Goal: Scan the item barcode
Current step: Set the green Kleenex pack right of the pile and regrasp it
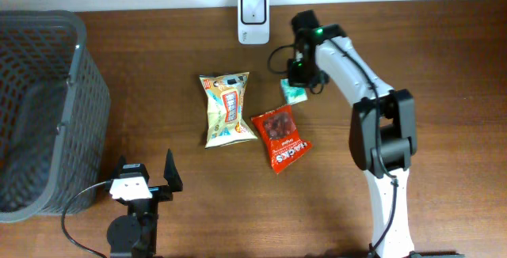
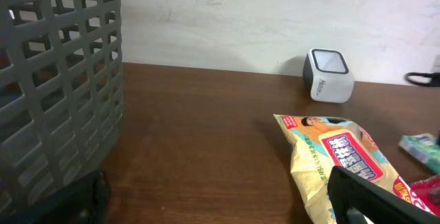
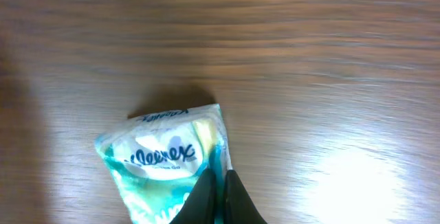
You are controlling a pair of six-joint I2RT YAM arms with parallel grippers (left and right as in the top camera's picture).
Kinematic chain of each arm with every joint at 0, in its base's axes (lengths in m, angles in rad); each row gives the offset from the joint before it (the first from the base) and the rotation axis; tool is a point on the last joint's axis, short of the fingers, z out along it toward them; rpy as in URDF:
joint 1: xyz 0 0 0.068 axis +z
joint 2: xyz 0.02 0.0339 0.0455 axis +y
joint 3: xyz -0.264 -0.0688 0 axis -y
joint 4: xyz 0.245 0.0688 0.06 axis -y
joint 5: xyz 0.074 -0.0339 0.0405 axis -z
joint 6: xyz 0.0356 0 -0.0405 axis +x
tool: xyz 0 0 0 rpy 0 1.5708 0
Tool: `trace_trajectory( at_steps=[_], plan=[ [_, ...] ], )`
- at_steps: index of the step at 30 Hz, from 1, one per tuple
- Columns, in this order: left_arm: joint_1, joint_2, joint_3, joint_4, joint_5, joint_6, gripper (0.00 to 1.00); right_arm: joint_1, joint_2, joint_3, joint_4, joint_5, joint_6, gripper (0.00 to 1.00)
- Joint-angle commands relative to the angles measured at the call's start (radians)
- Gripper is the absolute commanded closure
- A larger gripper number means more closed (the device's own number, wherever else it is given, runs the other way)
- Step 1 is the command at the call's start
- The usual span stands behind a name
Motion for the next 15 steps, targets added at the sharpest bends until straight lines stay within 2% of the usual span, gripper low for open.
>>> trace_trajectory(
  at_steps=[1, 2, 4, 5, 12, 13, 15],
  plan=[
    [-0.005, -0.004, -0.007, 0.002, 0.0, -0.005, 0.01, -0.016, -0.06, 0.032, -0.023, 0.033, -0.002, 0.72],
    [-0.005, -0.004, -0.007, 0.002, 0.0, -0.005, 0.01, -0.018, -0.06, 0.032, -0.035, 0.034, -0.016, 0.55],
    [-0.005, -0.004, -0.007, 0.002, 0.0, -0.005, 0.01, -0.019, -0.058, 0.031, -0.06, 0.049, -0.022, 0.39],
    [-0.005, -0.004, -0.007, 0.002, 0.0, -0.005, 0.01, -0.019, -0.058, 0.031, -0.069, 0.048, -0.022, 0.34],
    [-0.005, -0.004, -0.007, 0.002, 0.0, -0.005, 0.01, -0.019, -0.057, 0.018, -0.107, 0.04, -0.102, 0.34],
    [-0.005, -0.004, -0.007, 0.002, 0.0, -0.005, 0.01, -0.019, -0.051, 0.008, -0.103, 0.04, -0.11, 0.36],
    [-0.005, -0.004, -0.007, 0.002, 0.0, -0.005, 0.01, -0.019, -0.035, -0.014, -0.087, 0.014, -0.109, 0.53]
  ],
)
